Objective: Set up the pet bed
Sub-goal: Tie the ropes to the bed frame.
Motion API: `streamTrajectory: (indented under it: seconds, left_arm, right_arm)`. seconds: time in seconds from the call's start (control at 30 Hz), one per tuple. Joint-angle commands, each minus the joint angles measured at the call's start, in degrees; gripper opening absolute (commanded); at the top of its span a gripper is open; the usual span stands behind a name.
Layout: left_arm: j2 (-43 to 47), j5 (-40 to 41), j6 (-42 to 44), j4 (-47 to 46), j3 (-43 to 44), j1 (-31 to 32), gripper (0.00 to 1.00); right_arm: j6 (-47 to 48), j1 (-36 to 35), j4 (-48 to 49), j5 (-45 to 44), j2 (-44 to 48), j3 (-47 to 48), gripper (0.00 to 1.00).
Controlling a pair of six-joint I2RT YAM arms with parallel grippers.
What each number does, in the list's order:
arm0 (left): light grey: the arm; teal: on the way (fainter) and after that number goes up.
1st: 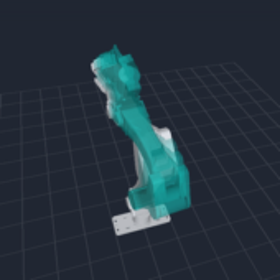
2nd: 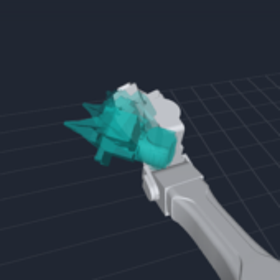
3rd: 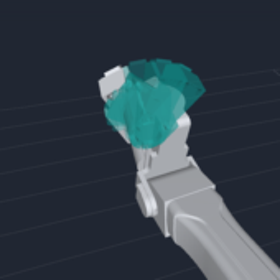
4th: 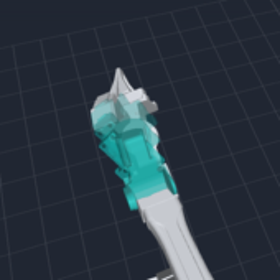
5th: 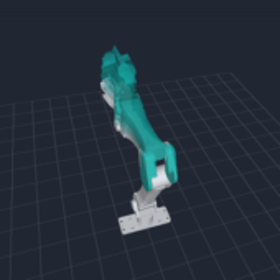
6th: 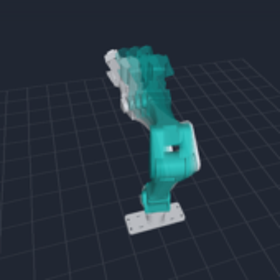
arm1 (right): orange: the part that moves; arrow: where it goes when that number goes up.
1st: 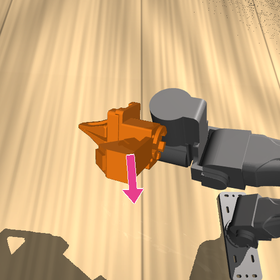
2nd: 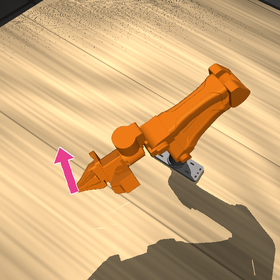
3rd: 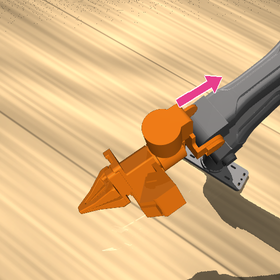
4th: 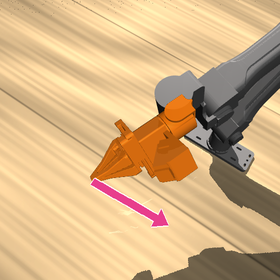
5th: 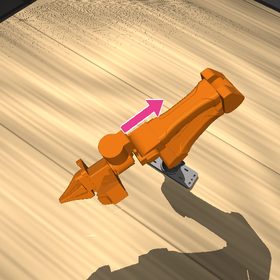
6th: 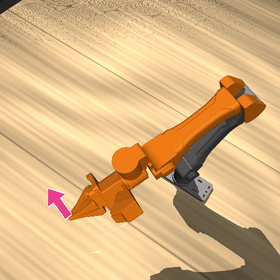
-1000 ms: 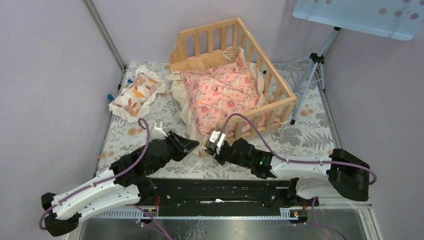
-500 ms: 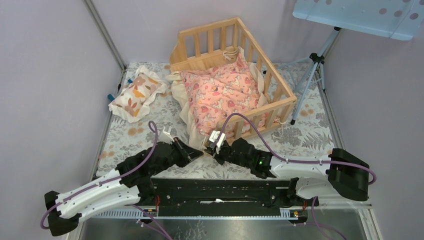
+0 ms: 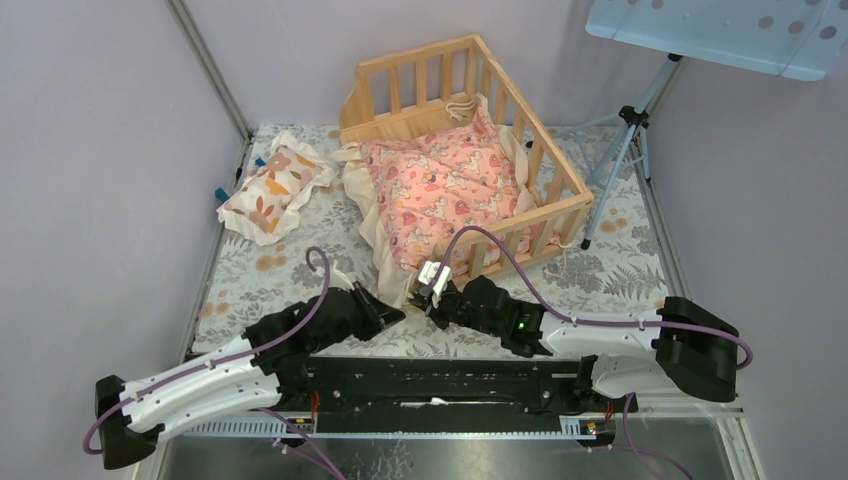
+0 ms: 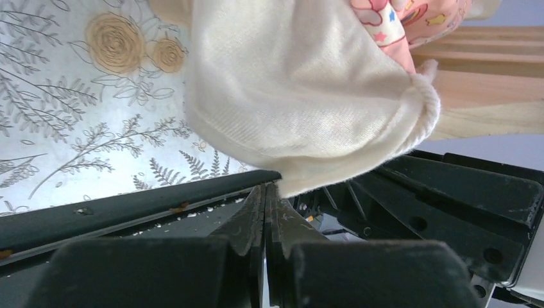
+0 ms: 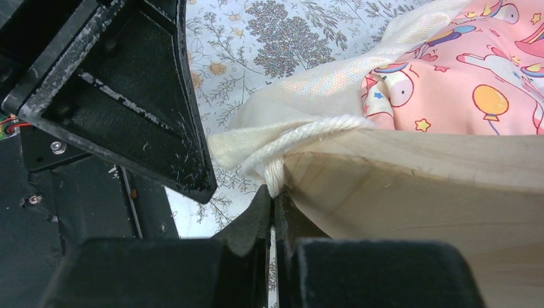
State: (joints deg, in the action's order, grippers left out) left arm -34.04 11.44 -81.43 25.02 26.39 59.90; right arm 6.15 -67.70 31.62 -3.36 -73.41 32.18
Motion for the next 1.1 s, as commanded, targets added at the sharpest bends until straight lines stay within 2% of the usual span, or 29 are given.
streamTrajectory:
  seconds: [0.0,0.13,0.43,0.57,0.67,0.8,1.07]
  left_arm:
    - [2.1,5.5,-0.8,1.5,0.2,0.1,0.0]
    - [2.2,9.1,-0.2,1.4,0.2,0.1,0.0]
    - [-1.8,13.4,0.3,-2.9,-0.5,0.1,0.07]
    - [-2.4,14.5,0.6,-4.7,-0.7,0.1,0.17]
    - [-3.1,15.6,0.7,-4.7,-0.4,0.1,0.33]
    - [-3.2,16.9,1.1,-4.2,0.6,0.0,0.45]
    - [-1.7,19.9,0.9,-0.9,2.4,0.0,0.44]
  right_arm:
    - [-0.3,0.5,2.8,-0.3,0.0,1.7,0.04]
    - [-0.3,0.5,3.1,-0.4,-0.3,1.7,0.04]
    - [-0.6,0.6,3.0,0.2,-0.4,1.8,0.04]
    - [-0.6,0.6,3.0,0.2,-0.6,2.0,0.04]
    - [-0.5,0.5,2.9,0.4,-0.4,2.0,0.04]
    - [-0.6,0.6,2.8,0.4,-0.1,2.0,0.04]
    - [-0.6,0.5,2.7,0.4,0.0,1.9,0.04]
